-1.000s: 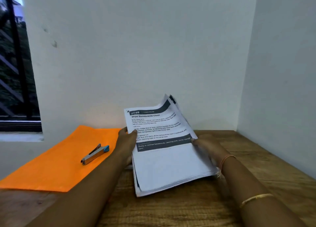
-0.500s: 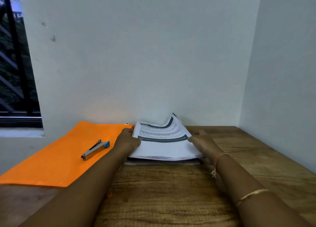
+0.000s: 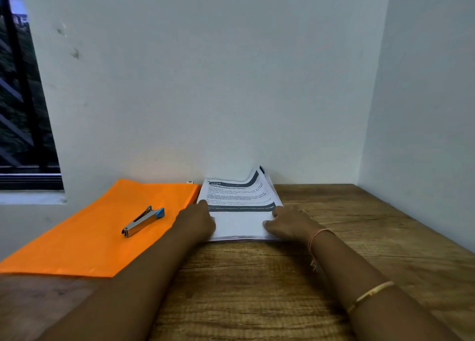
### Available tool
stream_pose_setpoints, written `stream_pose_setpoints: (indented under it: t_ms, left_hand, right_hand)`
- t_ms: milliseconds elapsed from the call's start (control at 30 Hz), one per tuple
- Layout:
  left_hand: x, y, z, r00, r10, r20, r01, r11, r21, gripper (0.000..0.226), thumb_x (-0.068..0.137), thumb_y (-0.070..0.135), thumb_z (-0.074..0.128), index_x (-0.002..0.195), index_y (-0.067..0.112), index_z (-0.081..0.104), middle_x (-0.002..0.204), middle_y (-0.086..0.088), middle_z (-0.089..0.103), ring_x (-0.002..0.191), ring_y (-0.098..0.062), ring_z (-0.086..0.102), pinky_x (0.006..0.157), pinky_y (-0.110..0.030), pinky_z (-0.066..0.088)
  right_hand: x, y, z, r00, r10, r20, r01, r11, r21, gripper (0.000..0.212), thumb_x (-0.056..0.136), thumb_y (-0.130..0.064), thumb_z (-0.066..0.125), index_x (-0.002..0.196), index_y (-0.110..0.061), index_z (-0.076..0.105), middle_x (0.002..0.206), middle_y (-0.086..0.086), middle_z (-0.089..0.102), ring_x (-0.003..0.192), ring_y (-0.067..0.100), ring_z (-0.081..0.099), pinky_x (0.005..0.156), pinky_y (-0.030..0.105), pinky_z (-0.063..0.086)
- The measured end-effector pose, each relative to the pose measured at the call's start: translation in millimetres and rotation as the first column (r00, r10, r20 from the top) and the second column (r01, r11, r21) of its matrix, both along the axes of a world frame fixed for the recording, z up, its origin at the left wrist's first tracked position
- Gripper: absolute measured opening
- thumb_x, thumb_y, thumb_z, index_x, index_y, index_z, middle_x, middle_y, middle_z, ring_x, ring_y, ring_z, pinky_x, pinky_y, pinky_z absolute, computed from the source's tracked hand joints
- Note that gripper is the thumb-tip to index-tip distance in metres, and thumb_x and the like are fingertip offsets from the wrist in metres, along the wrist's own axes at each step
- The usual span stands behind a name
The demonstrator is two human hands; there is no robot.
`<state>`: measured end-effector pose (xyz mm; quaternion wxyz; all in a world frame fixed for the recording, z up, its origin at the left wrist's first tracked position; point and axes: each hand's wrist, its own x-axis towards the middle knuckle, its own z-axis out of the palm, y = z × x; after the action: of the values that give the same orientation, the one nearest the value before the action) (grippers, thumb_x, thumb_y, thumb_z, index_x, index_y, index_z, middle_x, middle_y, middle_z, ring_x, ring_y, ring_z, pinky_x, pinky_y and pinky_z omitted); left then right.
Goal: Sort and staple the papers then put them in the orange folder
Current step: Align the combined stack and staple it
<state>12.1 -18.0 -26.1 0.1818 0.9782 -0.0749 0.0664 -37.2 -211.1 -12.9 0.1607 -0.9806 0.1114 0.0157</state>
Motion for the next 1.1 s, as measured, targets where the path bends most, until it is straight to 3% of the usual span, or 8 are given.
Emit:
stream_pose_setpoints:
  t_ms: [133, 267, 367, 467, 600, 833, 967, 1100]
  left_hand:
    - [0.0, -5.9, 0.2, 0.998, -0.039, -0.045, 0.039, 0.999, -0.005, 0.048, 0.096, 0.033, 0.048, 0.137, 0.012, 0.037, 0.139, -0.008, 0.044, 0.123, -0.022, 0.045, 0.094, -0.029, 0.04]
    - [2.4, -5.5, 0.9, 0.998, -0.033, -0.051, 0.03, 0.998, -0.061, 0.039, 0.097, 0.016, 0.046, 0.135, 0.012, 0.04, 0.135, -0.008, 0.048, 0.114, -0.02, 0.051, 0.081, -0.023, 0.04]
    - [2.3, -6.9, -0.9, 0.995, -0.053, -0.081, 0.057, 0.997, 0.046, 0.035, 0.097, 0.016, 0.04, 0.132, 0.01, 0.041, 0.132, -0.012, 0.047, 0.106, -0.019, 0.051, 0.079, -0.024, 0.041]
    - [-2.1, -9.5, -4.0, 0.994, -0.058, -0.096, 0.078, 0.975, 0.209, 0.041, 0.098, 0.017, 0.034, 0.137, 0.007, 0.036, 0.141, -0.019, 0.036, 0.122, -0.025, 0.042, 0.093, -0.03, 0.039]
    - [-2.6, -7.5, -0.4, 0.996, -0.075, -0.051, 0.085, 0.971, 0.225, 0.037, 0.097, 0.014, 0.033, 0.133, 0.009, 0.042, 0.136, -0.014, 0.044, 0.12, -0.025, 0.044, 0.093, -0.031, 0.04]
    - [-3.4, 30.1, 26.5, 0.912, 0.347, 0.217, -0.376, 0.921, 0.108, 0.043, 0.093, 0.015, 0.038, 0.136, 0.015, 0.037, 0.137, -0.014, 0.04, 0.129, -0.035, 0.032, 0.106, -0.048, 0.027]
    - [10.6, 55.1, 18.2, 0.866, 0.499, 0.039, -0.499, 0.856, 0.133, 0.054, 0.091, 0.017, 0.04, 0.143, 0.013, 0.026, 0.148, -0.019, 0.026, 0.137, -0.039, 0.021, 0.11, -0.062, 0.007]
    - [17.7, 72.7, 6.0, 0.837, 0.537, -0.103, -0.536, 0.843, 0.043, 0.046, 0.094, 0.027, 0.047, 0.135, 0.007, 0.039, 0.138, -0.017, 0.04, 0.129, -0.035, 0.034, 0.107, -0.047, 0.028]
  right_hand:
    - [2.7, -1.6, -1.9, 1.0, 0.006, -0.022, -0.007, 0.999, -0.038, 0.064, 0.089, -0.056, 0.043, 0.141, -0.02, 0.035, 0.15, 0.015, 0.029, 0.133, 0.035, 0.034, 0.109, 0.048, 0.031]
    - [2.7, -2.5, -0.6, 0.999, -0.024, 0.043, 0.024, 1.0, 0.002, 0.054, 0.086, -0.047, 0.046, 0.132, -0.019, 0.046, 0.142, 0.011, 0.042, 0.125, 0.032, 0.044, 0.104, 0.046, 0.037]
    - [1.4, -4.5, -2.6, 0.999, -0.032, -0.043, 0.029, 0.998, -0.057, 0.059, 0.09, -0.046, 0.039, 0.143, -0.021, 0.033, 0.153, 0.014, 0.026, 0.137, 0.035, 0.029, 0.112, 0.049, 0.026]
    - [-2.1, -1.8, -4.5, 0.992, -0.041, -0.117, 0.025, 0.991, -0.13, 0.062, 0.097, -0.05, 0.026, 0.151, -0.021, 0.016, 0.159, 0.014, 0.003, 0.145, 0.037, 0.009, 0.116, 0.051, 0.01]
    - [-9.7, 3.6, -2.2, 0.997, -0.029, -0.075, 0.012, 0.975, -0.222, 0.062, 0.098, -0.053, 0.022, 0.151, -0.022, 0.015, 0.159, 0.014, -0.001, 0.145, 0.034, 0.007, 0.115, 0.052, 0.008]
    - [-17.6, 20.2, 6.2, 0.948, 0.141, 0.287, -0.06, 0.96, -0.275, 0.048, 0.097, -0.049, 0.033, 0.137, -0.024, 0.041, 0.15, 0.011, 0.025, 0.137, 0.034, 0.02, 0.106, 0.047, 0.02]
    - [-19.0, 33.5, 6.7, 0.926, 0.244, 0.288, -0.16, 0.945, -0.286, 0.045, 0.098, -0.046, 0.035, 0.137, -0.025, 0.043, 0.15, 0.007, 0.028, 0.137, 0.033, 0.02, 0.107, 0.047, 0.02]
    - [-20.2, 37.1, 6.2, 0.921, 0.291, 0.258, -0.21, 0.931, -0.3, 0.045, 0.098, -0.046, 0.036, 0.137, -0.026, 0.043, 0.15, 0.005, 0.029, 0.138, 0.031, 0.021, 0.109, 0.047, 0.019]
